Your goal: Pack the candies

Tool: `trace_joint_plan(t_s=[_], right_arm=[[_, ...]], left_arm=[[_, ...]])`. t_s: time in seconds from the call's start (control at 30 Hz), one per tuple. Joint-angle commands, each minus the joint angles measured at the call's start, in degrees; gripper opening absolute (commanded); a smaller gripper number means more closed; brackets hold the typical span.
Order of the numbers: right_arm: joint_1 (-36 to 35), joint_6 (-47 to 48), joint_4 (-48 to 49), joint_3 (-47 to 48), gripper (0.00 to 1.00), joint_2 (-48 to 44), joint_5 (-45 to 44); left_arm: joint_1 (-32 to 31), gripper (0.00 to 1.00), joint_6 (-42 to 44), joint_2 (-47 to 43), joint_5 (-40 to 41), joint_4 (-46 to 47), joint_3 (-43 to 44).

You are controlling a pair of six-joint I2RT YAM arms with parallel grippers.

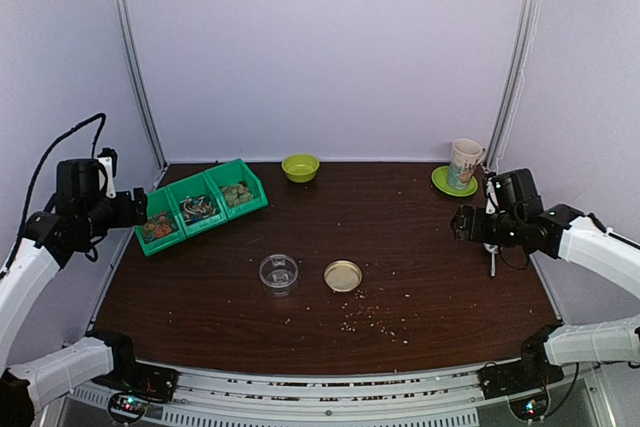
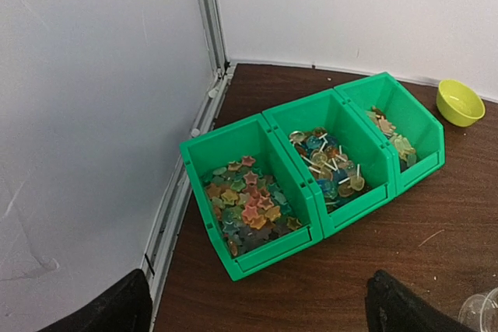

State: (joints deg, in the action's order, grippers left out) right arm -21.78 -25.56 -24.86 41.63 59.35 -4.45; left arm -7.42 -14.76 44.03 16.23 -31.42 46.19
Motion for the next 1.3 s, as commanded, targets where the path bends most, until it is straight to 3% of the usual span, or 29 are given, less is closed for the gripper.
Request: trace_joint_plan(t_s=[0.0,0.4,0.83,1.07,1.27], right_arm=[[-1.2,1.5,2.1,-1.2,1.00,1.5,-5.6],[-1.5,-0.5,3.9,-2.8,1.00,3.8,-8.7],[-1.7,-3.0,4.8,-5.4,1.00,2.7,-13.0],[-0.8,-9.4,1.7,-6.8,1.00,2.6,-21.9],[3.6,-11.8,3.3,-9.4,1.00,4.2,-18.4]], left_arm=[[0.6,0.98,-0.9,2.2,1.3,0.2,1.4],[0.6,0.98,-2.5,6.0,2.0,-1.2,2.1],[0.6,0.98,-15.4,20.1,0.5,-3.6,8.4],[0.4,0.98,-15.5,27.6,-3.4,-5.8,15.4],[0.3,0.98,-14.0,27.9,-6.8,-3.4,13.7]])
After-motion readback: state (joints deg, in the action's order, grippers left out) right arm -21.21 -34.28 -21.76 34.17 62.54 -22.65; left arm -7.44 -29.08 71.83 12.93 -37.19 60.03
